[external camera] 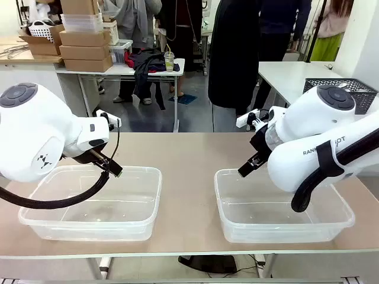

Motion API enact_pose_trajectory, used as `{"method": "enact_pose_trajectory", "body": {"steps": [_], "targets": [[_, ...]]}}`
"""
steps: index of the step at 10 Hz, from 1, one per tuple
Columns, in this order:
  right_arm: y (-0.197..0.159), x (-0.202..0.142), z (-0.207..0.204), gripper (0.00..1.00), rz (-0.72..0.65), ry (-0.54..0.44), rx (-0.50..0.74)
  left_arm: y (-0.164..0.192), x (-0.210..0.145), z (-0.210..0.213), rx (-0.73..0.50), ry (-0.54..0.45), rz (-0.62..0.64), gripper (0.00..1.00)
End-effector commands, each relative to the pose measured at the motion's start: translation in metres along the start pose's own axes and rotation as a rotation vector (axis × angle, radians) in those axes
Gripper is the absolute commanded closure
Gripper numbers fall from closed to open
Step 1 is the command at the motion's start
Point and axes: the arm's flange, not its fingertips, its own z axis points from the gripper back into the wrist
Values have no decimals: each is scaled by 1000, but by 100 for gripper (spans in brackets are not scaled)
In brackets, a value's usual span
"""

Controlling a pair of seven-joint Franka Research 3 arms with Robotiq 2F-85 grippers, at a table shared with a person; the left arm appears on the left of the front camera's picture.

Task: Sort the waste into each basket.
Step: Pick up the Organizing box on the left side of the table and lift it.

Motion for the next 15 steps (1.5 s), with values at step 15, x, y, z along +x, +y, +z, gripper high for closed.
{"method": "enact_pose_trajectory", "body": {"steps": [15], "targets": [[0,0,0,0,1,0,0,0,0,0,0,0,0,0]]}}
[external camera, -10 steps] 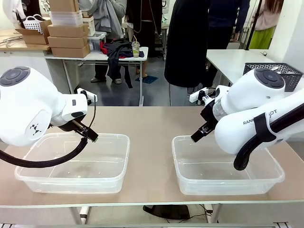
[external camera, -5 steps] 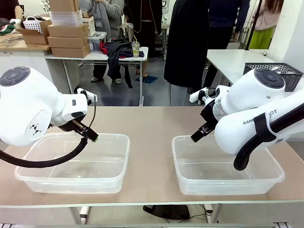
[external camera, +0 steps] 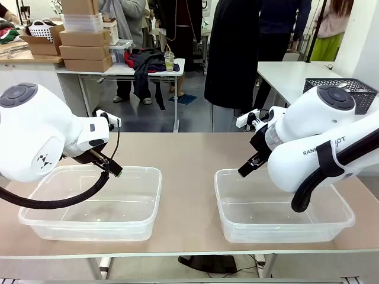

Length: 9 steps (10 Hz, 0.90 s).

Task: Sort the waste into each basket.
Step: Pick up the Organizing box on the left side of the table and lift it.

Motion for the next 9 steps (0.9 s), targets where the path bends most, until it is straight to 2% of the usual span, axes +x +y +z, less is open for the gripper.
{"method": "enact_pose_trajectory", "body": {"steps": [1,2,3,4,5,6,7,8,9], "targets": [[0,0,0,0,0,0,0,0,0,0,0,0,0,0],[0,0,0,0,0,0,0,0,0,0,0,0,0,0],[20,17,50,0,-31,-3,-19,9,10,50,-81,86,-37,0],[32,24,84,0,-62,-41,-79,14,13,83,-46,151,-28,0],[55,25,131,0,-72,-138,-188,22,9,140,-56,46,-35,0],[73,17,150,0,-31,-141,-262,28,1,172,-96,-58,-10,0],[83,1,145,0,-20,-116,-311,28,-11,181,-107,-144,38,0],[41,40,122,0,-34,-142,-148,14,12,128,-54,26,-12,0],[41,40,122,0,-34,-142,-148,14,12,128,-54,26,-12,0]]}}
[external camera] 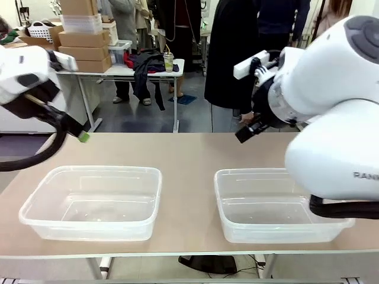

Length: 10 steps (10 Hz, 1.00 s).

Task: Sort the waste into each basket.
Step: Pick up the Organizing box on the left side of the table and lift it.

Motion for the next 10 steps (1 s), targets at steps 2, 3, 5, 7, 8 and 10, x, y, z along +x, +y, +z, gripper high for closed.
{"method": "enact_pose_trajectory", "body": {"steps": [2,3,5,7,8,10], "targets": [[-7,-7,12,0,-160,-65,204,0,0,0,0,0,0,0],[-26,-14,30,0,-421,-195,503,11,-5,6,-318,-100,14,0],[-84,-48,81,0,-1043,-405,668,59,-27,18,-731,-263,166,0],[-132,-102,105,0,-1263,-464,598,97,-56,13,-907,-346,408,0],[-145,-116,110,0,-1302,-468,571,105,-65,10,-946,-393,447,0],[-165,-144,96,0,-1319,-359,488,116,-79,6,-891,-388,597,0]]}}
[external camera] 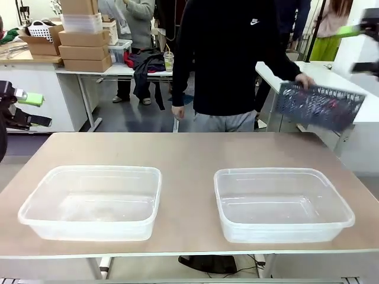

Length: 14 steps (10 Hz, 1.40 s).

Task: Sort the waste into each basket.
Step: Pick up the Organizing box on the left side of the table and lift it.

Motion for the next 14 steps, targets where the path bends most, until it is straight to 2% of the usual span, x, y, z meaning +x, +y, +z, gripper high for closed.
{"method": "enact_pose_trajectory", "body": {"steps": [1,7,8,9,10,11,12,13,14], "targets": [[21,-18,-17,0,116,68,16,-14,2,-11,18,58,-97,0],[21,-18,-17,0,116,68,16,-14,2,-11,18,58,-97,0],[25,-26,-16,0,112,60,-14,-16,1,-13,40,77,-71,0],[44,-47,-74,0,160,215,-112,-24,5,-18,159,243,-158,0],[57,-73,-126,0,211,434,-151,-29,9,-21,290,334,-215,0],[63,-108,-182,0,243,667,-202,-32,11,-24,404,376,-238,0],[58,-135,-219,0,270,805,-282,-32,9,-28,498,385,-255,0],[57,-165,-255,0,265,914,-259,-28,3,-29,519,411,-258,0],[67,-195,-286,0,299,898,-204,-21,-5,-26,569,450,-238,0]]}}
